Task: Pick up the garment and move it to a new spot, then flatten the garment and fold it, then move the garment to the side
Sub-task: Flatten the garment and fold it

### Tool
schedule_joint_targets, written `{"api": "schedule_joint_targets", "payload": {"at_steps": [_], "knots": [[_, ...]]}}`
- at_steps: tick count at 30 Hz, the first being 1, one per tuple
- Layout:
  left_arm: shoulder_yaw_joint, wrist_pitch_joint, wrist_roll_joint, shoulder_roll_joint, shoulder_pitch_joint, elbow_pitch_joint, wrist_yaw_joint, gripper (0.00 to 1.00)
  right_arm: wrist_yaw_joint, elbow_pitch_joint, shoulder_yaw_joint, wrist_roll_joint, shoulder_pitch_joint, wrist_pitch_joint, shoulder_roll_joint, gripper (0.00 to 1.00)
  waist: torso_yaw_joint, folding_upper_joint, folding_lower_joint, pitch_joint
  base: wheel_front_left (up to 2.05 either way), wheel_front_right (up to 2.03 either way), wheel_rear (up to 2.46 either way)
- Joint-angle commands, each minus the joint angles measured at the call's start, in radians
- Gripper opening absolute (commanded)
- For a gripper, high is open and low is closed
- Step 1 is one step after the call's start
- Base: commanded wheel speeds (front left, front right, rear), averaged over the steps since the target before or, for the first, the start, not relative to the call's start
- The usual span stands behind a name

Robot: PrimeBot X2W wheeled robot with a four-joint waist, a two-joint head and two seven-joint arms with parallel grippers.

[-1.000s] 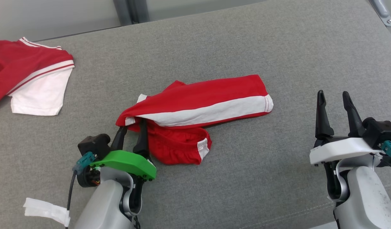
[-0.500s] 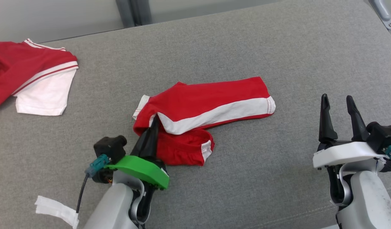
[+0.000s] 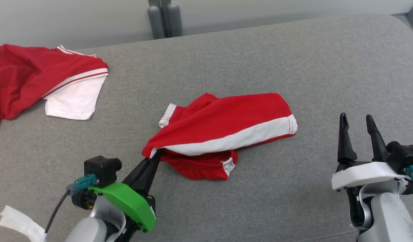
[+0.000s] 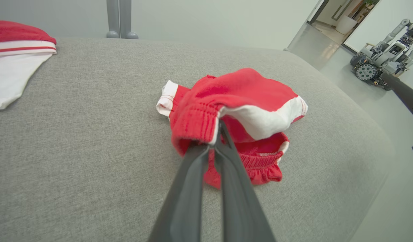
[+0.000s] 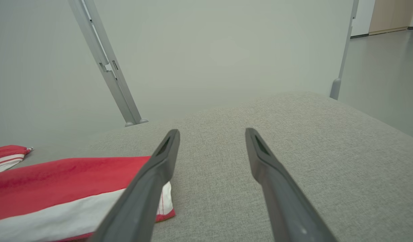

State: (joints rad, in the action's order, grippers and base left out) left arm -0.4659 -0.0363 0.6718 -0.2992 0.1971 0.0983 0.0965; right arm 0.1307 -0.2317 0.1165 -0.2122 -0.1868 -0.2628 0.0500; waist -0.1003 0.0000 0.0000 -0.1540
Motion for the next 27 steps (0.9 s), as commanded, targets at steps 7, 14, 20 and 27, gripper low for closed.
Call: {"api": "schedule_joint_targets", "payload": {"at_steps": [7, 14, 20, 27], "knots": [[-0.017, -0.188, 0.086, -0.091, -0.105, -0.097, -0.009, 0.0, 0.0, -0.007, -0.012, -0.008, 0.02, -0.003, 0.001, 1.0, 0.02, 0.0, 0.0, 0.033, 0.0, 0.0, 0.0], [-0.007, -0.308, 0.19, -0.155, -0.152, -0.105, 0.0, 0.0, 0.0, -0.007, -0.016, -0.008, 0.03, -0.003, 0.001, 1.0, 0.02, 0.0, 0.0, 0.038, 0.0, 0.0, 0.0], [-0.011, -0.347, 0.256, -0.178, -0.14, -0.038, 0.019, 0.0, 0.0, -0.013, -0.02, -0.004, 0.029, -0.003, 0.001, 1.0, 0.016, 0.0, 0.0, 0.039, 0.0, 0.0, 0.0], [-0.025, -0.32, 0.255, -0.183, -0.081, 0.068, 0.029, 0.0, 0.0, -0.016, -0.023, 0.001, 0.023, -0.003, 0.001, 1.0, 0.013, 0.0, 0.0, 0.035, 0.0, 0.0, 0.0]]}}
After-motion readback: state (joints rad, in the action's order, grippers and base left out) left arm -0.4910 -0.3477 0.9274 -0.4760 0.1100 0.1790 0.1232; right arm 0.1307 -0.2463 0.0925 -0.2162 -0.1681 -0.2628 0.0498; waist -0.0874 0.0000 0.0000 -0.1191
